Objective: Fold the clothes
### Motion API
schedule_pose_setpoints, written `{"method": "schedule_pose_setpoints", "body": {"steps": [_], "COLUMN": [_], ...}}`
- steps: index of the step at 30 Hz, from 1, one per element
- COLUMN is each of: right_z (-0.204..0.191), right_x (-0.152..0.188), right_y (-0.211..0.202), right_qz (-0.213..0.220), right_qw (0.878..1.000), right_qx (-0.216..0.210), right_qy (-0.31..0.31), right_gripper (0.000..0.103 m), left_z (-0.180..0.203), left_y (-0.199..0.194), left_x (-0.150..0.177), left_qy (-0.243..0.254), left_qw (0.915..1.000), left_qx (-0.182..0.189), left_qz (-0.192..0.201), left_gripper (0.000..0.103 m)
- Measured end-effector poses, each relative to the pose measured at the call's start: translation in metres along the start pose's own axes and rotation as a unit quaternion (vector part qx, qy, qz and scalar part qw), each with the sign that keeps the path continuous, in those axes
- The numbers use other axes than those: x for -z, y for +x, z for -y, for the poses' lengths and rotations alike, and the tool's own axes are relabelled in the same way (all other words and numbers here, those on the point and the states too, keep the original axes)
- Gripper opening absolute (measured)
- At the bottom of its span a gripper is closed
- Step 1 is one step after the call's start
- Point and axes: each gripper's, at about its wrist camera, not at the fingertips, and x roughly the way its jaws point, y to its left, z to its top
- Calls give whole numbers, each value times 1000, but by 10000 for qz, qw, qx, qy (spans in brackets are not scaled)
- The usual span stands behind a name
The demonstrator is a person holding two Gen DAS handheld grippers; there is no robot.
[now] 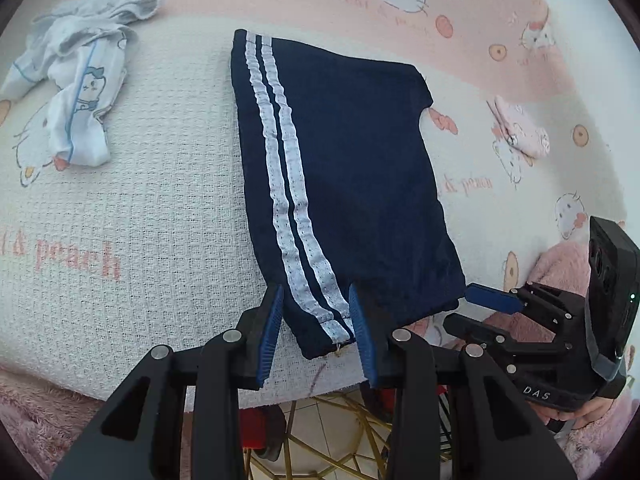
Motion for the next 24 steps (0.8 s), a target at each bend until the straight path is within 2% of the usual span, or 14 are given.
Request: {"method": "schedule_pose_setpoints", "body": {"steps": [2, 4, 7, 9, 10, 14, 16, 20, 22, 23, 24], "right_z": [0, 6, 17, 22, 23, 25, 30, 34, 33, 32, 32], "right_x": [-2, -2, 3, 6, 5, -5, -10, -14, -13, -12, -12], "right_y": [7, 7, -1, -8, -13, -22, -17, -1, -1, -1, -1], "right_qz": [-30, -29, -138, -71, 44, 496, 511, 203, 175, 163, 150], "right_qw": [9997, 9996, 9990, 9977, 9960, 9922, 9903, 9952, 9951, 9949, 9947], "right_qx": [245, 253, 235, -454, -705, -895, -961, -591, -672, -723, -774], "right_qy": [-53, 118, 350, 498, 555, 714, 859, 749, 702, 678, 653], "right_gripper": [44, 44, 45, 46, 46, 48, 49, 49, 48, 45, 37], "left_z": [-2, -8, -31, -48, -51, -50, -43, -35, -34, -35, -36], "left_y": [11, 15, -2, -13, -12, 1, 11, 21, 19, 17, 15], "left_x": [0, 0, 2, 6, 7, 14, 16, 18, 20, 22, 23], "left_qy": [-26, -157, -939, -1469, -1568, -1669, -1608, -1393, -1334, -1397, -1491], "left_qw": [9998, 9995, 9938, 9834, 9811, 9794, 9807, 9861, 9879, 9866, 9844], "left_qx": [-124, -108, 597, 1051, 1119, 1130, 1081, 850, 736, 795, 902], "left_qz": [-162, -240, -20, 175, 153, -122, -247, -329, -305, -284, -261], "left_gripper": [37, 41, 41, 41, 41, 41, 41, 41, 34, 30, 22]}}
